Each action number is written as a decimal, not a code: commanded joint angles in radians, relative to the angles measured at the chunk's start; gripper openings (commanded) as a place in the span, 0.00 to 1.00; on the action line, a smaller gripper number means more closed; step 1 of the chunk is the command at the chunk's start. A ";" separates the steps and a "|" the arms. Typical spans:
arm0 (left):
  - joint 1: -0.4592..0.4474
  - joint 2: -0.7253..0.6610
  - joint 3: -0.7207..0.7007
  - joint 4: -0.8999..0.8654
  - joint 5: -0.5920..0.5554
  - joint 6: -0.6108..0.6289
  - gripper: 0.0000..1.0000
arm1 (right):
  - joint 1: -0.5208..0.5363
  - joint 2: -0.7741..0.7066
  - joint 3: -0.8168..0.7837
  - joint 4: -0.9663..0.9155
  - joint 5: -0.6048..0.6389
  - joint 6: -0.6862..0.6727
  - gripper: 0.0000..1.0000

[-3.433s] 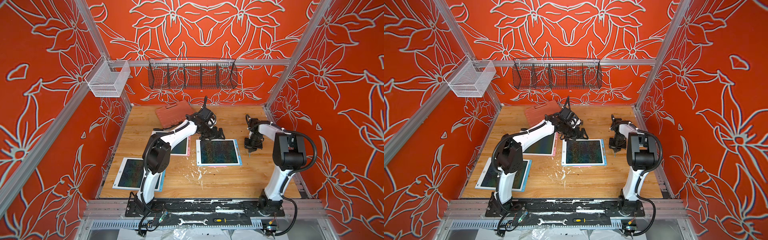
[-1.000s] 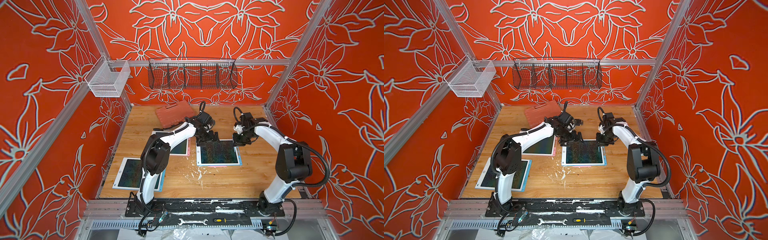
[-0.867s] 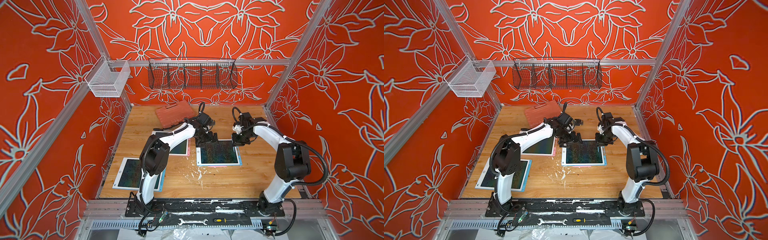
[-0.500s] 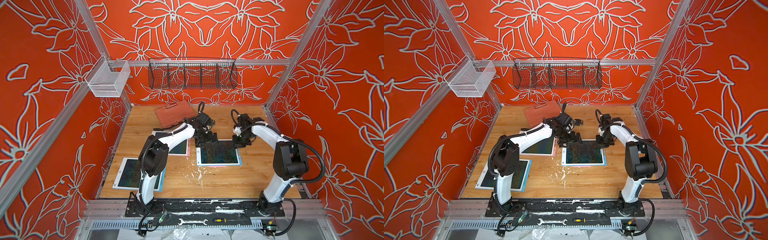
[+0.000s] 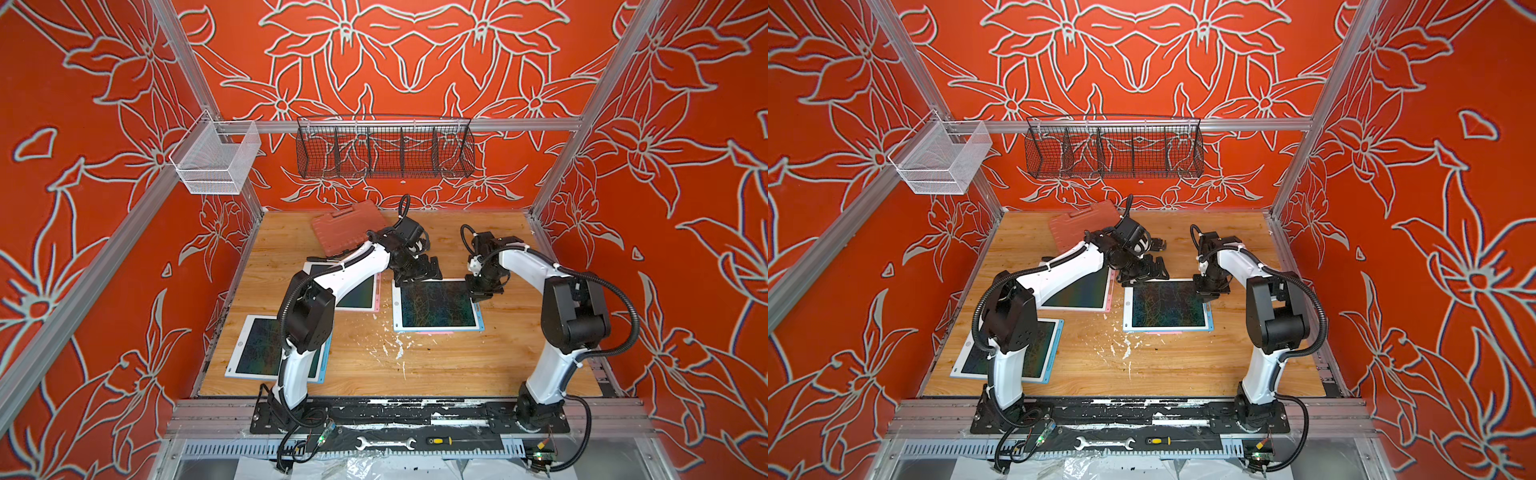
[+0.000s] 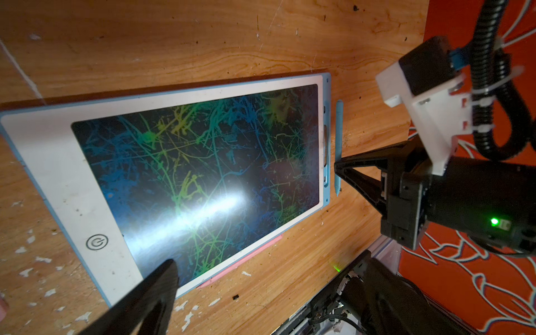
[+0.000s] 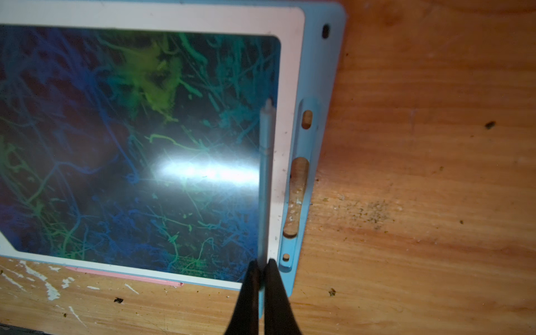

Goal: Place the stylus back onto the writing tablet
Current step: Place the stylus on the writing tablet.

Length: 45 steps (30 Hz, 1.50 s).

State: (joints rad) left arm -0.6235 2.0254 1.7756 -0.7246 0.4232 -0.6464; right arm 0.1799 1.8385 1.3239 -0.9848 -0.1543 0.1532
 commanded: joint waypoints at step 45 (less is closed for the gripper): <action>-0.002 0.025 0.022 -0.030 -0.005 0.031 0.97 | -0.018 0.105 0.007 -0.059 0.083 -0.007 0.00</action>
State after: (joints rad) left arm -0.6235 2.0338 1.7763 -0.7311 0.4229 -0.6258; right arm 0.1673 1.9274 1.3212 -1.0122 -0.0860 0.1524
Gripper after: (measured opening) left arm 0.975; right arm 0.063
